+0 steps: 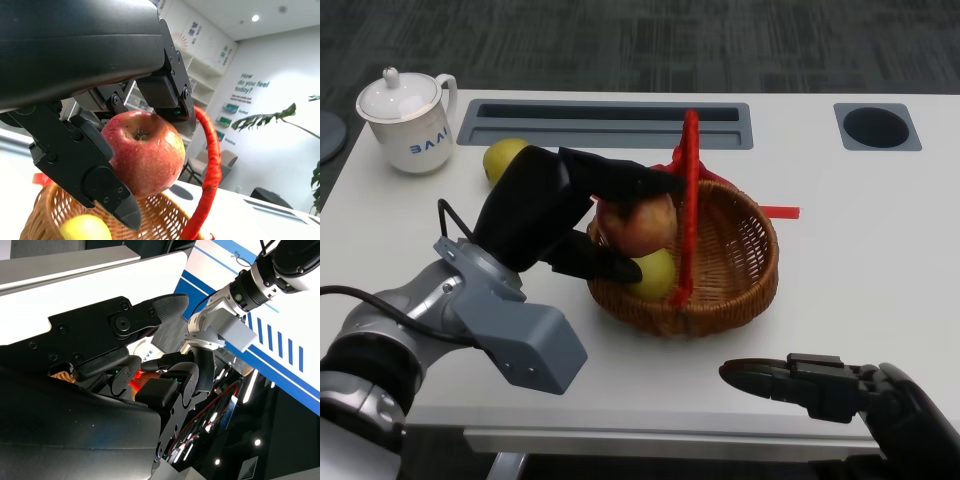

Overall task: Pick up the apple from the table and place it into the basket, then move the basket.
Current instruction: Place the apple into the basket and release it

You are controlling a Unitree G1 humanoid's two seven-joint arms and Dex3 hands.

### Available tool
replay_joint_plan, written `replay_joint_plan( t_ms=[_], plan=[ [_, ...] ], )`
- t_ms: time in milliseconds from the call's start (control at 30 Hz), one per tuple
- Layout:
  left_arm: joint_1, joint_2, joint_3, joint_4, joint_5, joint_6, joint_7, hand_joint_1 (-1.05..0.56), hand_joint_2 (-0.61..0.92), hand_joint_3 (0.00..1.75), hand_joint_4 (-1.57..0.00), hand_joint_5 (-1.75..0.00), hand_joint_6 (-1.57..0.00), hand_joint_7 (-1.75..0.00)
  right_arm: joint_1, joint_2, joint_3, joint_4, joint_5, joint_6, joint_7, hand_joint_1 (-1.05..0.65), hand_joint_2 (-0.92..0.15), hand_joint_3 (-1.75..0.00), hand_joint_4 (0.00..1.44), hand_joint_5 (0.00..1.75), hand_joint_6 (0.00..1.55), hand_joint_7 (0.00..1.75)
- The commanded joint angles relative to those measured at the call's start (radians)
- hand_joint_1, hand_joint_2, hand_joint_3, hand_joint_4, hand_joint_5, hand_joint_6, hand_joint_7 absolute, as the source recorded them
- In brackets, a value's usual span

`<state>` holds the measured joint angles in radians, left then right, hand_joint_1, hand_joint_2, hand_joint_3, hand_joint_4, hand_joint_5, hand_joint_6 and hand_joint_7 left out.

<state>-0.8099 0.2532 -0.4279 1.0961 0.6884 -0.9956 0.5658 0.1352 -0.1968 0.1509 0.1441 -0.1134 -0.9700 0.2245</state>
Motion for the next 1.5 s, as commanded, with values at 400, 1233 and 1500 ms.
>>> replay_joint_plan(
  t_ms=[400,1233,1500],
  plan=[
    [-0.059,-0.037,-0.012,0.114,-0.002,0.038,-0.014,-0.11,0.67,0.00,-1.19,0.00,-1.08,0.00,0.004,0.000,-0.005,-0.012,-0.003,0.002,-0.021,-0.54,-0.92,-0.06,0.78,0.00,0.72,0.00],
    [-0.078,0.092,-0.048,0.018,-0.001,0.054,-0.235,-0.90,0.76,0.00,-0.07,-0.03,-0.13,-0.02,-0.019,-0.020,-0.055,-0.024,0.004,-0.051,-0.032,-0.53,-0.92,-0.06,0.78,0.00,0.72,0.00],
    [0.007,0.139,0.001,-0.066,-0.093,-0.034,-0.311,-0.85,0.79,0.01,-0.16,-0.04,-0.18,-0.02,-0.051,-0.089,-0.124,-0.100,-0.005,-0.039,-0.024,-0.52,-0.92,-0.07,0.75,0.00,0.68,0.00]
  ],
)
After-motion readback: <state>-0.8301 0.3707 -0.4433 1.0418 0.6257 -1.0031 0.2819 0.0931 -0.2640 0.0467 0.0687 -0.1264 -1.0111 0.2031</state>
